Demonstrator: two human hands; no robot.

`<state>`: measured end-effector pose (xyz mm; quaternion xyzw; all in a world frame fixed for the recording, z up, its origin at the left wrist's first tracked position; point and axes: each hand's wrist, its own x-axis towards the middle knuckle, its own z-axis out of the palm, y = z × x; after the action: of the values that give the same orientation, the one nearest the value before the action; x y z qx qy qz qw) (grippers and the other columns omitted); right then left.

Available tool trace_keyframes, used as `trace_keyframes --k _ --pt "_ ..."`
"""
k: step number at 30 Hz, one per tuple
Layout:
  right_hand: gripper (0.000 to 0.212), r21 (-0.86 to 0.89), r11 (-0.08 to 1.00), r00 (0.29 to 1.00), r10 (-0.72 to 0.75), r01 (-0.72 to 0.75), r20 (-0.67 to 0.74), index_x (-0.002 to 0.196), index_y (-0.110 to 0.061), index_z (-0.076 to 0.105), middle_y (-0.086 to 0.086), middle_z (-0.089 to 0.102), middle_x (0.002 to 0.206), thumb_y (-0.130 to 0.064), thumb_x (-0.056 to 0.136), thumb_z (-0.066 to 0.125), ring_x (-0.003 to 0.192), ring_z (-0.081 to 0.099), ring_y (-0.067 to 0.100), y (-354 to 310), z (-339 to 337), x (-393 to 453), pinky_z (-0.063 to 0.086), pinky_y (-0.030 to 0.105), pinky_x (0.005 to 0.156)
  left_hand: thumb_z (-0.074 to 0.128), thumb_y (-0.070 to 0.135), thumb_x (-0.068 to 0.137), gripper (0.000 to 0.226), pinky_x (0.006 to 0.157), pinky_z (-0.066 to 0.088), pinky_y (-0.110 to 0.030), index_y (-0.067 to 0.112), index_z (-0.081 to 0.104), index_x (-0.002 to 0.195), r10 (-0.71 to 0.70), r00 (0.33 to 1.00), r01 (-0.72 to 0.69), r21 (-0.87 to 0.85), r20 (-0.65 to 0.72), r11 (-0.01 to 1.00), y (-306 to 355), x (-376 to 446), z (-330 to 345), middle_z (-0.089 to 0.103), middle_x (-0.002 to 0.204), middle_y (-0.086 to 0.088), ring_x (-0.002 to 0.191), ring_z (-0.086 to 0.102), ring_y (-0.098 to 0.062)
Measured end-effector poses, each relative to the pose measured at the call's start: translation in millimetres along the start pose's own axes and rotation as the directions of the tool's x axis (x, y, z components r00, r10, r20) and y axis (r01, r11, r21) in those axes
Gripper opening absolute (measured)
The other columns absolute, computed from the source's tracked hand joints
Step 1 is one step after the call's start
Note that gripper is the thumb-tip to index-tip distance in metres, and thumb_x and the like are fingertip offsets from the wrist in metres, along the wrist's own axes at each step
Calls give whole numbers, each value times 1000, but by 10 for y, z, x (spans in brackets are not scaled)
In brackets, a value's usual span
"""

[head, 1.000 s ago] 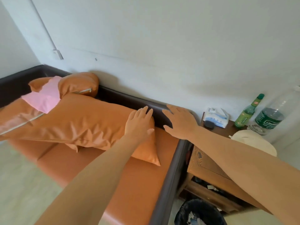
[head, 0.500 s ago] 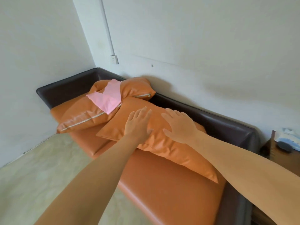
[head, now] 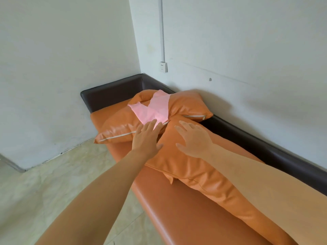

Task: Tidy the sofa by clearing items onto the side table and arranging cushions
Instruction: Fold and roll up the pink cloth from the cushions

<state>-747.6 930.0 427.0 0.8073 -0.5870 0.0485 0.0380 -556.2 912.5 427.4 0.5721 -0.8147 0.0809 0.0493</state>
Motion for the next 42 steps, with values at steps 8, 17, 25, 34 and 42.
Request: trace_keyframes --k 8,17,25,34,42 --pt "63 7 998 998 -64 64 25 149 -23 28 3 20 158 -45 93 48 140 28 24 -39 160 906 28 40 110 50 52 95 72 120 11 -40 25 15 152 -114 993 114 2 43 993 -611 495 133 14 161 -2 148 15 -22" --pt "60 -37 998 998 -49 51 43 145 -20 34 5 28 155 -45 93 49 133 39 27 -367 513 2012 39 40 102 52 52 94 71 118 12 -37 24 21 151 -97 993 102 -60 71 993 -1674 1226 519 17 160 0 147 17 -20" --pt "53 -11 1000 999 -8 9 45 134 -14 49 12 47 143 -42 89 59 115 56 32 -862 767 3077 50 42 88 55 52 91 73 118 15 -36 25 22 150 -63 995 70 -85 81 994 -2793 1890 784 18 160 2 146 19 -17" --pt "55 4 1000 998 22 -22 54 141 -18 39 6 37 150 -44 94 49 128 45 27 -828 968 4050 45 39 96 52 53 93 71 118 14 -35 24 21 151 0 990 10 -70 139 998 -3220 2683 1141 17 160 0 146 18 -17" --pt "50 82 989 990 114 -121 81 135 -12 49 11 46 143 -37 91 56 122 51 32 -173 1274 4863 46 42 92 44 49 99 61 119 13 -38 24 25 151 75 980 -61 -84 184 995 -3109 3826 1499 15 161 -2 147 16 -20"
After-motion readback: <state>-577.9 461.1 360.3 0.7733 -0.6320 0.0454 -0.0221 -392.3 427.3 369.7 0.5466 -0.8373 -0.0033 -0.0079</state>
